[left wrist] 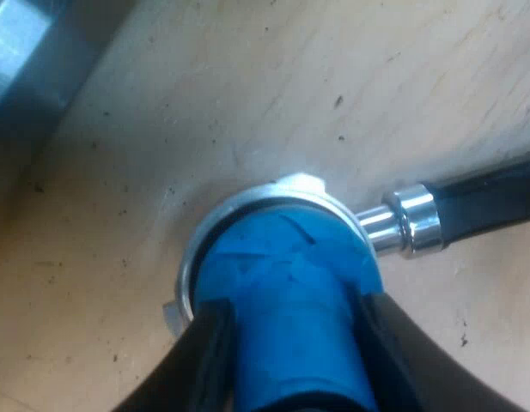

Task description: Grind coffee beans and then tamp

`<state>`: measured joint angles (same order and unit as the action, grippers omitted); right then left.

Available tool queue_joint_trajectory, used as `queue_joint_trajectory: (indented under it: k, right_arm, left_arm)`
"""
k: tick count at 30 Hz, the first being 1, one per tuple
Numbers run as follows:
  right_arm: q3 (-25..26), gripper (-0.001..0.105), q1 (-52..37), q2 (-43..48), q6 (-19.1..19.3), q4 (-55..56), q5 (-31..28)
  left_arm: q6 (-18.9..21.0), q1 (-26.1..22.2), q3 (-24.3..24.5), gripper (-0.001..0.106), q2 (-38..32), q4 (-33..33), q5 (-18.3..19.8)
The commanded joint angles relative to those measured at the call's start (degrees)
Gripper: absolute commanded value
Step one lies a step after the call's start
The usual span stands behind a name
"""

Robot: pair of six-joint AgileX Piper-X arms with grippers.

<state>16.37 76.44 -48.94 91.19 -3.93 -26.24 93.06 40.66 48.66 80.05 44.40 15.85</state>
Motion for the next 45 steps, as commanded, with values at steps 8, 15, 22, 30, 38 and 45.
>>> queue_joint_trajectory:
  k: [8,15,22,30,38,45]
  right_arm:
    - [0.14,0.088,-0.23,0.4,-0.12,-0.53,-0.05]
    - [0.14,0.088,-0.23,0.4,-0.12,-0.53,-0.05]
    - [0.14,0.088,-0.23,0.4,-0.12,-0.53,-0.05]
    - [0.14,0.088,-0.23,0.4,-0.12,-0.53,-0.05]
    - [0.14,0.088,-0.23,0.4,-0.12,-0.53,-0.05]
    - [0.14,0.088,-0.23,0.4,-0.12,-0.53,-0.05]
  left_arm:
    - [-0.61,0.19,0.48,0.0,1.6,-0.53,-2.07]
    - [-0.87,0.33,0.48,0.0,1.6,-0.94,-4.06]
    - [-1.28,2.94,0.48,0.0,5.24,-0.91,-5.76]
    - [-1.28,7.66,0.48,0.0,8.9,-0.91,-8.56]
    - [-0.6,7.83,0.48,0.0,9.25,-0.73,-8.57]
    - [-0.6,7.83,0.48,0.0,4.83,-0.1,-8.57]
